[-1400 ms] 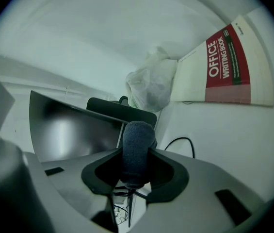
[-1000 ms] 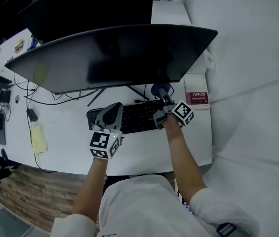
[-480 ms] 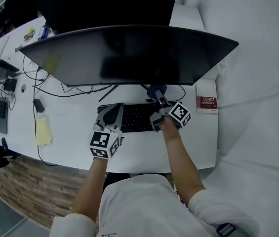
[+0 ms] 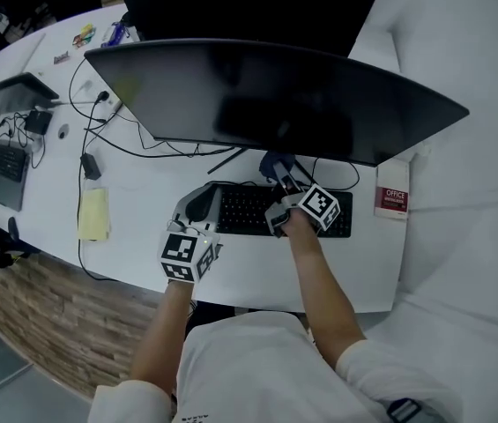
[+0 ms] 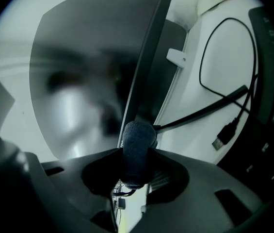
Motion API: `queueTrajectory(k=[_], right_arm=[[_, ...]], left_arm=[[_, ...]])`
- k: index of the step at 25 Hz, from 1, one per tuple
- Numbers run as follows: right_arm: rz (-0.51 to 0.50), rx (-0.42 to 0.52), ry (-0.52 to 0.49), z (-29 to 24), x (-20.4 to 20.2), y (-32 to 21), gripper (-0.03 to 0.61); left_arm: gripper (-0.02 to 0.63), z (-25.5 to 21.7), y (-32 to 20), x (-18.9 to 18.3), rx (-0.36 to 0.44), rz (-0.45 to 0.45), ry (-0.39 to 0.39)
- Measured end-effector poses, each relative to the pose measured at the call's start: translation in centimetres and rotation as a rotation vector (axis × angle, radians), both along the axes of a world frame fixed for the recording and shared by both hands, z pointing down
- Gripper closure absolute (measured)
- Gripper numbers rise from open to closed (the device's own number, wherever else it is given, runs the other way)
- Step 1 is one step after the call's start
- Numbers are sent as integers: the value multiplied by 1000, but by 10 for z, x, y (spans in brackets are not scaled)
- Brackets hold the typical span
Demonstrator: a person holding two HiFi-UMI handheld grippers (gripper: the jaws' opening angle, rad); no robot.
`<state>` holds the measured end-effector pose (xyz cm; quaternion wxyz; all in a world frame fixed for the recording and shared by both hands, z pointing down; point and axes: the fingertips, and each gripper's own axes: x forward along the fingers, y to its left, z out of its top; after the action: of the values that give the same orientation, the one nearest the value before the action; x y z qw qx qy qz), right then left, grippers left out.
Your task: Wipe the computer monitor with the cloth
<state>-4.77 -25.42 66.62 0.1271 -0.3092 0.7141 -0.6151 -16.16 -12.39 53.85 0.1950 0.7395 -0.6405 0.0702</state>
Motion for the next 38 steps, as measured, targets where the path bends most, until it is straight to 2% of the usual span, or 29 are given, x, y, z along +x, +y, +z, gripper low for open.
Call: queueTrajectory(k=[16,24,38], right_arm=[[-83,-5,-21,5,-101,29,443],[-99,-19,-38,5,-139,40,443],[-147,-41,-79,5,-229,66,443]], left_arm=[[609,11,21,-85,-8,-53,5],[609,12,17,-113,-7,-48,10],[609,19,30,-169,-6,-64,18]])
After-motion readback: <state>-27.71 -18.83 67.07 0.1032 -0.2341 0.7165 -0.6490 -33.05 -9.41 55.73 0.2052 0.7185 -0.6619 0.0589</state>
